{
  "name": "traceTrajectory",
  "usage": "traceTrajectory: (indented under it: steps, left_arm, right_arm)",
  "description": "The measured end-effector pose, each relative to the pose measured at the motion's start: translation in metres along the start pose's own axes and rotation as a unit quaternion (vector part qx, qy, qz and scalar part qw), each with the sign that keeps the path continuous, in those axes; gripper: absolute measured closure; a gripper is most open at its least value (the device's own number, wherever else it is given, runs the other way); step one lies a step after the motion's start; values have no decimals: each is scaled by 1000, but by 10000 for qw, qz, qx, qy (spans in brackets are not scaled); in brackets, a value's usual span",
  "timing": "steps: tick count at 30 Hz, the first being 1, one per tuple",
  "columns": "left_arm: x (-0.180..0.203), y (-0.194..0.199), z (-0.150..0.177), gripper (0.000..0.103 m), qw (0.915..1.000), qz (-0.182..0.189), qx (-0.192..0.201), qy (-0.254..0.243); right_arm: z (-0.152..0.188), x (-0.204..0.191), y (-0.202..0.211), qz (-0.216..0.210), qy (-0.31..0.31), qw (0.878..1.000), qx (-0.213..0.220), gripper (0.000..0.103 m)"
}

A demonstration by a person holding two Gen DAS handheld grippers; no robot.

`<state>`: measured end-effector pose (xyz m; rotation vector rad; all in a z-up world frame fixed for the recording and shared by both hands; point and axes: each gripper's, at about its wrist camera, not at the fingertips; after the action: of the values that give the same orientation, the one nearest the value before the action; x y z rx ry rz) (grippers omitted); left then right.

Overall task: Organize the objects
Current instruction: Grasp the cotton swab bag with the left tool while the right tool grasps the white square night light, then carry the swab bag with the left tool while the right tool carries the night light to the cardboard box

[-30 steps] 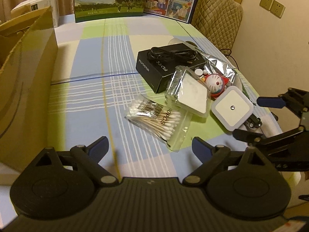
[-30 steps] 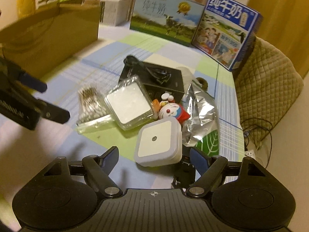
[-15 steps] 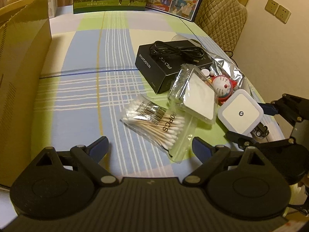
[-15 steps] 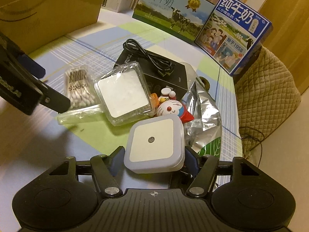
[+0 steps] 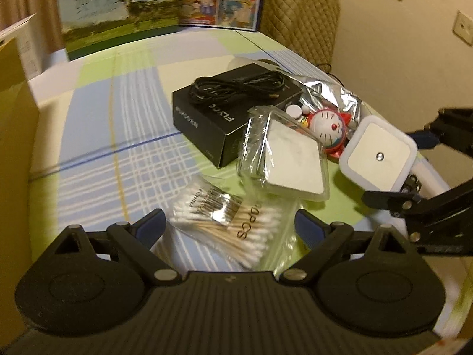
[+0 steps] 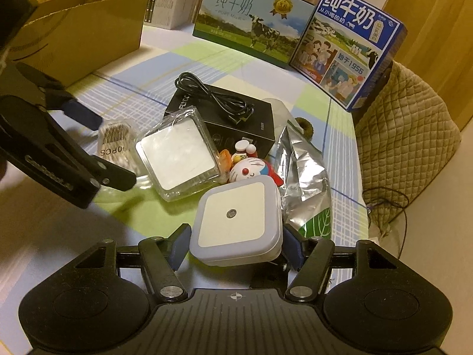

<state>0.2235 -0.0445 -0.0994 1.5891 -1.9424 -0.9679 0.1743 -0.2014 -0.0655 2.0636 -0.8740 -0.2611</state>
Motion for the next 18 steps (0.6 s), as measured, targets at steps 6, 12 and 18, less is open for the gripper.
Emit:
traceTrajectory:
  steps: [6,12,18]
  left_arm:
    - [1,-9,-1,16,9996,42,8,-269]
    - [-3,-3,2,31,9998,145,-54,-112]
    - [-7,16,15,34,9998,62,-211,-25]
  right_arm:
    - [1,1,0,-53,-76,10000,1,41]
    - [4,2,1,-91,-199,9998,-6,41]
    - [7,4,7,-91,-339,9994,22,41]
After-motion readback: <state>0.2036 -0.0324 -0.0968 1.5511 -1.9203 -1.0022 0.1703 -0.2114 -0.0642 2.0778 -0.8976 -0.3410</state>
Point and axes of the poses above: each gripper's, at about its wrist camera, not at the fingertips, and y roughly against the way its jaws point, x to its right, z to its underside, and after that the axes turned 12 degrees about -z, right-handed
